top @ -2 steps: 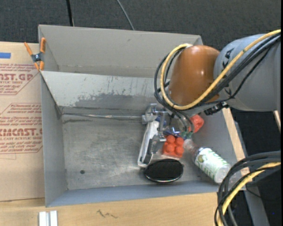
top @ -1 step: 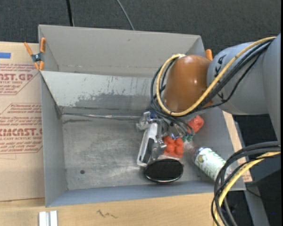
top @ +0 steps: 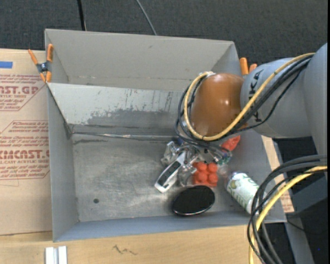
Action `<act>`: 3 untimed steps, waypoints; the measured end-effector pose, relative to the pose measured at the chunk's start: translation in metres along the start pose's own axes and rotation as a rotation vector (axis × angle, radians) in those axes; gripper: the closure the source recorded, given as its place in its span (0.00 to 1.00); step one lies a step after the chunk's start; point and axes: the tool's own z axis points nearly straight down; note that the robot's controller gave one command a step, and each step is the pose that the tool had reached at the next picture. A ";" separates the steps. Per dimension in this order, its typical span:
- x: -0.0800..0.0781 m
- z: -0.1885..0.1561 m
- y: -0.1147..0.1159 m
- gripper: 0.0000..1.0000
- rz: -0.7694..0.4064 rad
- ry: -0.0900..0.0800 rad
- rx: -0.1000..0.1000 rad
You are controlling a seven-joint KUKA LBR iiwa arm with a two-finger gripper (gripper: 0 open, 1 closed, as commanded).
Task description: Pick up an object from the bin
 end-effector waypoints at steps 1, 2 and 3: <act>0.000 0.000 0.000 1.00 0.000 0.000 0.000; 0.011 -0.068 -0.001 1.00 -0.016 0.002 -0.003; 0.011 -0.068 -0.001 1.00 -0.016 0.002 -0.003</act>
Offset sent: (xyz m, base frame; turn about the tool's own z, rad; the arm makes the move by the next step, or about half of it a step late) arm -0.0090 -0.0079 0.0691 -0.0161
